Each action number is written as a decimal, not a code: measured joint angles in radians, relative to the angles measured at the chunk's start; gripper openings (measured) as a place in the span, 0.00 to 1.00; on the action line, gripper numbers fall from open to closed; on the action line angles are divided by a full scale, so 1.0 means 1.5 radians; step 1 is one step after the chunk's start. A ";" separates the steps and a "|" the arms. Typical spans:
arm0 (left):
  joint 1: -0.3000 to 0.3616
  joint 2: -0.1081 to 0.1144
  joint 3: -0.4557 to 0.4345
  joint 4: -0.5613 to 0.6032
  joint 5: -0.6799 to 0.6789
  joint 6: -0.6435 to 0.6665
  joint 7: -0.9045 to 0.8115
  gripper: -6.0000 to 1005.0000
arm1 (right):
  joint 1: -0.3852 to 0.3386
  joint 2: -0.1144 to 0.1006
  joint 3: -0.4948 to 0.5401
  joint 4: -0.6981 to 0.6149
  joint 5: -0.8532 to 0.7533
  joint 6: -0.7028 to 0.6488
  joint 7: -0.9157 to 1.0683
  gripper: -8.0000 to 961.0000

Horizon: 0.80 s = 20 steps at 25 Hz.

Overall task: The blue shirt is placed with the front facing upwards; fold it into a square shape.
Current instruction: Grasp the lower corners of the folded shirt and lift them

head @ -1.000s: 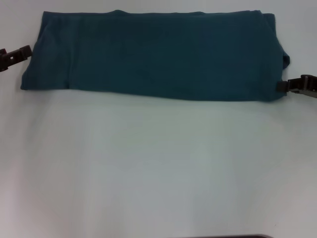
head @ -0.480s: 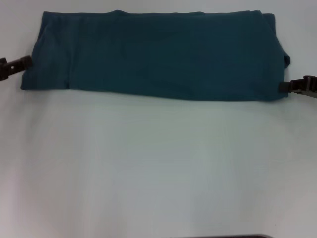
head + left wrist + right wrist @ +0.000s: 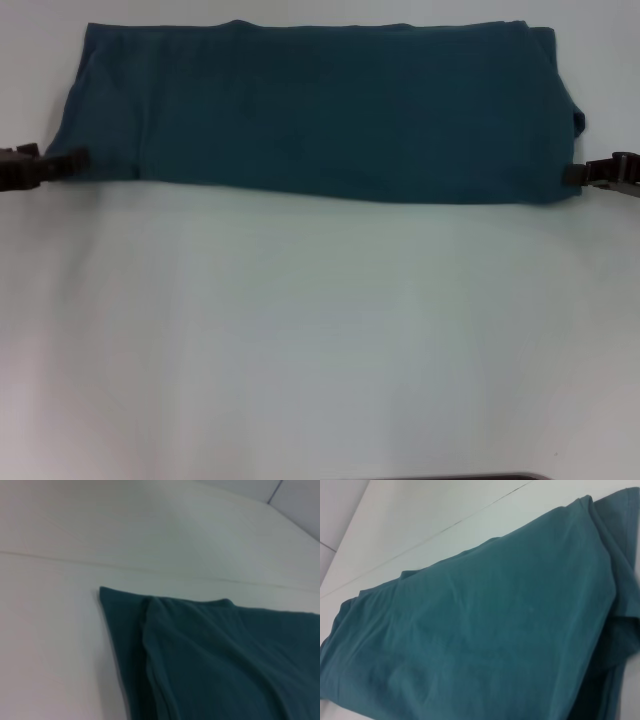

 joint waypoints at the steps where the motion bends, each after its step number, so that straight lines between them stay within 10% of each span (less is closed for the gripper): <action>1: -0.001 0.000 0.002 0.001 0.004 0.000 0.000 0.86 | 0.000 0.000 0.000 0.000 0.000 0.000 0.000 0.01; 20: -0.006 -0.004 0.015 0.010 0.013 -0.020 0.002 0.86 | -0.001 0.000 0.000 0.000 -0.002 0.005 0.000 0.02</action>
